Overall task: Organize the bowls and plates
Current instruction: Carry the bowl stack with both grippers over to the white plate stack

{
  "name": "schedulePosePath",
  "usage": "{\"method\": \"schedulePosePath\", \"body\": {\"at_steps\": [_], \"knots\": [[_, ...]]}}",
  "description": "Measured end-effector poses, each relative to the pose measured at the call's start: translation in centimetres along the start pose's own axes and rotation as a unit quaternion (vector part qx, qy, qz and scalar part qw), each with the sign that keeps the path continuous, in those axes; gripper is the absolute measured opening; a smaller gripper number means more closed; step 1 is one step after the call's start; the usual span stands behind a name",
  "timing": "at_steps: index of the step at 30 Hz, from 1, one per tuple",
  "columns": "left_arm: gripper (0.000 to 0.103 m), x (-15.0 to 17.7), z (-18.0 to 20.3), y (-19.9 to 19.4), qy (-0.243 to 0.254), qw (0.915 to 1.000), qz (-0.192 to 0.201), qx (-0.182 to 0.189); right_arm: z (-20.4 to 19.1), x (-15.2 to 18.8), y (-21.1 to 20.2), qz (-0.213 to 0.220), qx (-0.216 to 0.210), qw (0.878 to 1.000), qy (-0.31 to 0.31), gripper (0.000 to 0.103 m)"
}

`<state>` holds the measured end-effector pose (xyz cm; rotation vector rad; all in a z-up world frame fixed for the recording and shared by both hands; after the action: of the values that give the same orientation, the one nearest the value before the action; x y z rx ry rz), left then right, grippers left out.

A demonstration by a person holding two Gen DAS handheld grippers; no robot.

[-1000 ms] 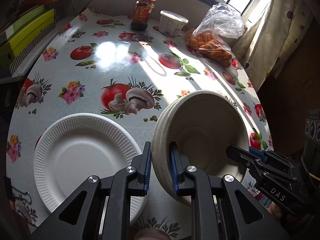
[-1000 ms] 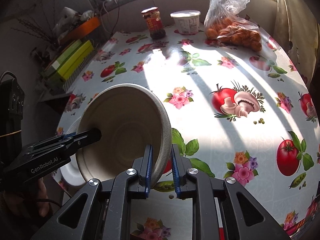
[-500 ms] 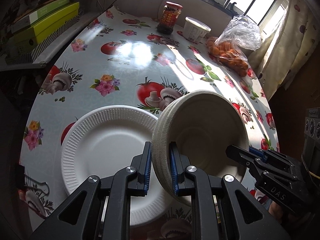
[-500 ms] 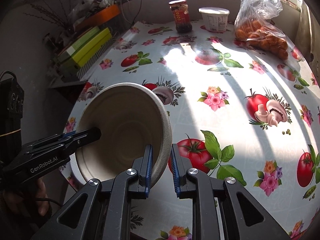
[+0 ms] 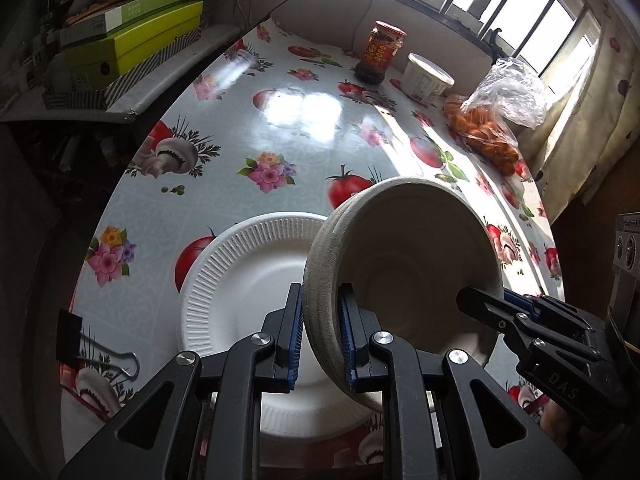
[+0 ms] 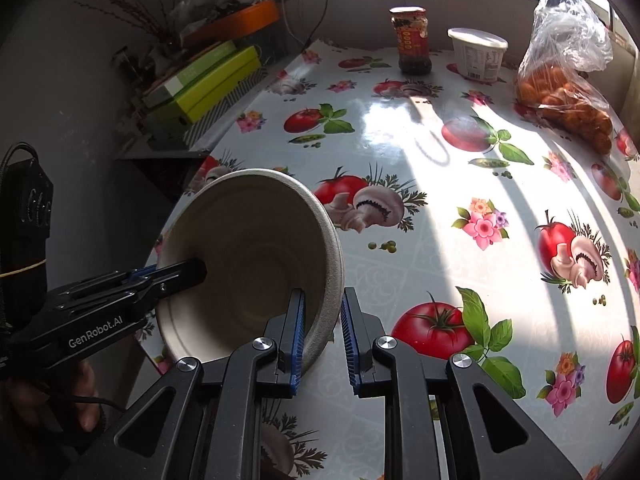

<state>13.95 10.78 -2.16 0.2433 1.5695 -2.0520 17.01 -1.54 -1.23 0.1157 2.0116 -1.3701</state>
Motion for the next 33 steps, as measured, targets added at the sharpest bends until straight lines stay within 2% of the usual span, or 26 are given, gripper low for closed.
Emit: {"method": "schedulePosePath", "body": {"at_steps": [16,33], "knots": [[0.018,0.8,-4.2,-0.8,-0.044,0.9985,0.002,-0.033,-3.5,-0.4,2.9,-0.036,-0.041,0.998,-0.027,0.018],[0.018,1.5,-5.3,0.3,-0.055,0.9977,-0.012,-0.038,-4.0,-0.1,4.0,-0.048,-0.043,0.998,-0.027,0.018]]}}
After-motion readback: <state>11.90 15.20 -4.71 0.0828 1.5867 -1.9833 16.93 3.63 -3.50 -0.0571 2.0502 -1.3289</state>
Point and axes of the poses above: each gripper's, at about its wrist camera, not at the fingertips, and y roughly the way its jaws point, z to its right, x to its underside, the point moved 7 cm from there along y, roughly the way its jaws point, and after that the axes turned 4 degrees about -y, right-handed, at the moved point
